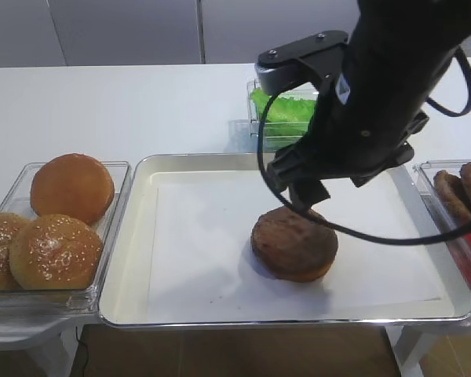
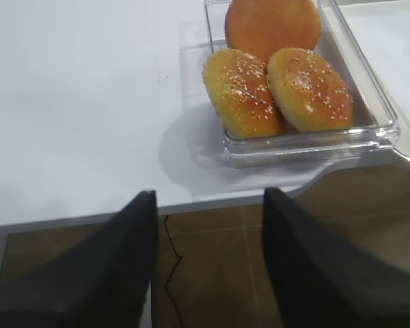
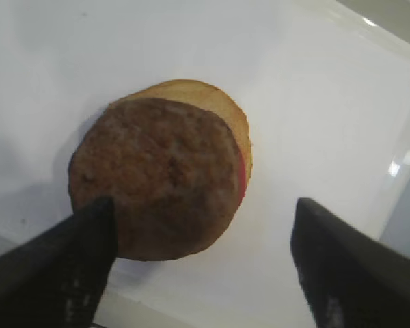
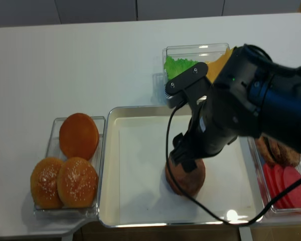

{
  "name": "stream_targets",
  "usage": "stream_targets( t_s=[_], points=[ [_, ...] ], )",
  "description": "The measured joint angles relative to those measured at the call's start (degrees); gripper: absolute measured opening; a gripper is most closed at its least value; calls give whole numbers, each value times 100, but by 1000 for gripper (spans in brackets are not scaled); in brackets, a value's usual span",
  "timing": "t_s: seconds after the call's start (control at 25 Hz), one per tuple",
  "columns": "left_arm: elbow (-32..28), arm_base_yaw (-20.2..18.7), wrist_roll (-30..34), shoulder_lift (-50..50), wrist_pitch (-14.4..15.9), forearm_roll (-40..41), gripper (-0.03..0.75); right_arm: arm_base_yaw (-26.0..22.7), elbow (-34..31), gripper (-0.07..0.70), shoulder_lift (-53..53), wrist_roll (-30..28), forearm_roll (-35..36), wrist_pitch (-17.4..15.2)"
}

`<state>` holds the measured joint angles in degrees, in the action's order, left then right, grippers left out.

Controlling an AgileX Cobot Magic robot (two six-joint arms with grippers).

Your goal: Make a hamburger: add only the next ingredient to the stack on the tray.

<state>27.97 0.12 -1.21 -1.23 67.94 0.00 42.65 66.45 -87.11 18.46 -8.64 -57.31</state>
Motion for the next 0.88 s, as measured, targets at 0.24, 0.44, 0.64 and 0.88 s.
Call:
stream_targets(
  t_s=[0.24,0.44,0.64,0.88],
  points=[
    [0,0,0,0,0,0,369,-1117,7,528,0,-610,454,-208],
    [0,0,0,0,0,0,369,-2309,7,519,80,-1238,1059,-322],
    [0,0,0,0,0,0,369,-3237,7,514,465,-1523,1208,-418],
    [0,0,0,0,0,0,369,-3713,-156,435,1089,-1557,1216,-580]
  ],
)
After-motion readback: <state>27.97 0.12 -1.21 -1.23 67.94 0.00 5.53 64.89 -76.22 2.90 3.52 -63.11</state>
